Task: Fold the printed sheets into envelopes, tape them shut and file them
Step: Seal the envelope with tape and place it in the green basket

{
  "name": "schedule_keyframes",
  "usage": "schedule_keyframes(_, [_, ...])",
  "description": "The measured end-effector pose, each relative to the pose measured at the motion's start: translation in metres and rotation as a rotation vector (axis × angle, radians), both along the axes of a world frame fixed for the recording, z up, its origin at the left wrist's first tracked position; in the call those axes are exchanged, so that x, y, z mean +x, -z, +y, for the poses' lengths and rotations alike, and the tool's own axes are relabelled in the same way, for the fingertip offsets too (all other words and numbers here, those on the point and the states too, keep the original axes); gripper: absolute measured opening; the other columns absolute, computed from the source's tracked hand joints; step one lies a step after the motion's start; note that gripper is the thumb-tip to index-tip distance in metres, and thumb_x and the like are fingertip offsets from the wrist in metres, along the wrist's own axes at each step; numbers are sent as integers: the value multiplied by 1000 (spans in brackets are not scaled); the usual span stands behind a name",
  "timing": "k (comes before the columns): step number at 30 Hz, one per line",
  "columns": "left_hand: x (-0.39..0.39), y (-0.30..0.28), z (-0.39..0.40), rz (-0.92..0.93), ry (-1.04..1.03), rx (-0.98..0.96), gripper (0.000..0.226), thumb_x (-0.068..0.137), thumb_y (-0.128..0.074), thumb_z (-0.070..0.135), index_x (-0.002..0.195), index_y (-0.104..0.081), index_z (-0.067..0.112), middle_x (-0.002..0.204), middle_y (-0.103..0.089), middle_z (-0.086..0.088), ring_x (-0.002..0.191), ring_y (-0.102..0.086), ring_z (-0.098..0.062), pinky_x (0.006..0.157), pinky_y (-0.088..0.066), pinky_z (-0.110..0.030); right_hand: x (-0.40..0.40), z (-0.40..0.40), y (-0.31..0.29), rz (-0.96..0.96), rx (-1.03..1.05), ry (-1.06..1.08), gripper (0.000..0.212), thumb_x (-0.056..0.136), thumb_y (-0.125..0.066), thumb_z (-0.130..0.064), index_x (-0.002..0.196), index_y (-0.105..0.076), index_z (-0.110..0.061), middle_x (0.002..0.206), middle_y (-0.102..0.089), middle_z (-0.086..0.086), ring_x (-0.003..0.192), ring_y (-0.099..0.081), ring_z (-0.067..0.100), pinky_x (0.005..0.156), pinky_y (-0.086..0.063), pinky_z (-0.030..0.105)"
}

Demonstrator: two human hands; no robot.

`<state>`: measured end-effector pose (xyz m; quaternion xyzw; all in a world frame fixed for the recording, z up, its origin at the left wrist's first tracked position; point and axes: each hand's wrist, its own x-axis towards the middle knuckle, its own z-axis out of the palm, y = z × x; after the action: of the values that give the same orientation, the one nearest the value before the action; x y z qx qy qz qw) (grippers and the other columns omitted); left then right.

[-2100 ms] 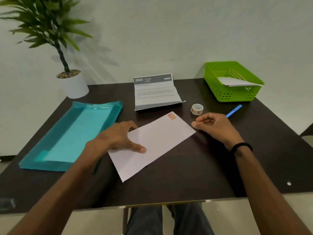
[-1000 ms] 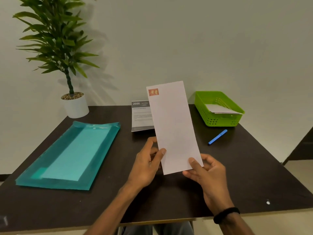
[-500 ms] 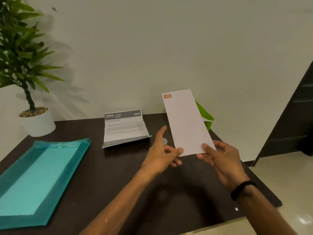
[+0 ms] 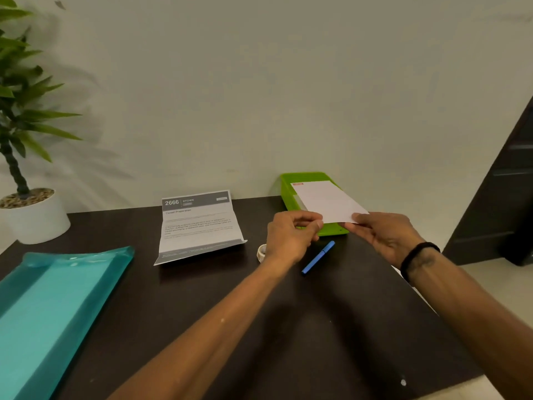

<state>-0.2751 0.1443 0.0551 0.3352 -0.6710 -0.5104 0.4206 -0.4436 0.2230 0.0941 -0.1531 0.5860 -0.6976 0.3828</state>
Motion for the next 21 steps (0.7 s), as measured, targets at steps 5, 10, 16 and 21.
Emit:
schedule_keyframes(5, [-15, 8, -16, 17, -52, 24, 11, 91, -78, 16, 101, -82, 17, 89, -79, -1, 65, -72, -7, 63, -55, -18, -11, -18, 2, -2, 39, -34, 30, 96, -63, 12, 125, -57, 20, 126, -66, 29, 92, -74, 34, 66, -65, 28])
schedule_keyframes(10, [-23, 15, -28, 11, -65, 37, 11, 90, -78, 18, 101, -80, 15, 88, -79, -2, 61, -71, -9, 63, -56, -21, -17, -24, 6, 10, -46, -23, 40, 88, -73, 12, 124, -56, 16, 121, -67, 32, 87, -76, 33, 70, -66, 30])
schedule_keyframes(16, [-30, 28, -45, -41, -194, 61, 24, 84, -82, 39, 104, -75, 27, 86, -77, 4, 83, -76, -19, 83, -63, -45, -26, -20, 22, 217, -66, 16, 48, 80, -81, 13, 122, -59, 13, 113, -68, 35, 86, -78, 36, 76, -66, 33])
schedule_keyframes(21, [-38, 32, -48, -39, -204, 99, 23, 85, -82, 36, 104, -79, 23, 90, -78, 4, 87, -76, -18, 86, -63, -44, -35, -32, 38, 415, 20, 66, 33, 79, -88, 2, 104, -66, 5, 93, -77, 24, 79, -80, 31, 87, -64, 44])
